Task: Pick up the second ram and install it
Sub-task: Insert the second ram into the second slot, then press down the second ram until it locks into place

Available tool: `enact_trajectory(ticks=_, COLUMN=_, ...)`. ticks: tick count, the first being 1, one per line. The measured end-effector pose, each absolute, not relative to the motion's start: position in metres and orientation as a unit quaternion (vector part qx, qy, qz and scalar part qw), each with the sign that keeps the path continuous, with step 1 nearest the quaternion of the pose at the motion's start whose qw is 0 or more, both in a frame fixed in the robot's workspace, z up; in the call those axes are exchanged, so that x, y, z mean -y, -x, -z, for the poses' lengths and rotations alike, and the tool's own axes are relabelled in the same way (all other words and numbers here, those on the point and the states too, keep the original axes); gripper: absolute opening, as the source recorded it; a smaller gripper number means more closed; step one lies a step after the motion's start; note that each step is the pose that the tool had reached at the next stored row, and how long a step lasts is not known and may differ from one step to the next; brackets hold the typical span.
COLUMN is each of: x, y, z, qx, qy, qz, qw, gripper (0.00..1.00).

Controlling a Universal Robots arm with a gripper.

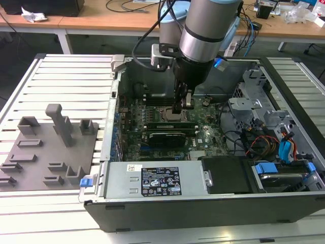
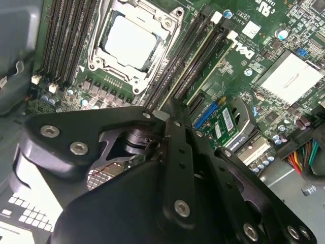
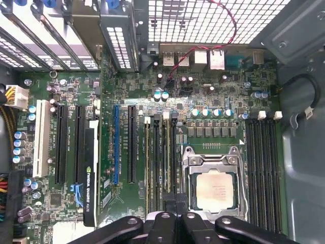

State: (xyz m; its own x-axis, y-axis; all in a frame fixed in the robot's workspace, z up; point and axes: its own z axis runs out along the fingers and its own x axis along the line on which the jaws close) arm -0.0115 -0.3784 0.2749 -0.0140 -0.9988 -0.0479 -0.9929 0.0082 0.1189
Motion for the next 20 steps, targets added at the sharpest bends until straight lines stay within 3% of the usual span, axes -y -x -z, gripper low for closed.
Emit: enact_trajectory(ticks=20, x=0.377, y=-0.034, z=-0.228, qx=0.71, qy=-0.702, qz=0.06, qw=0.027, gripper=0.11)
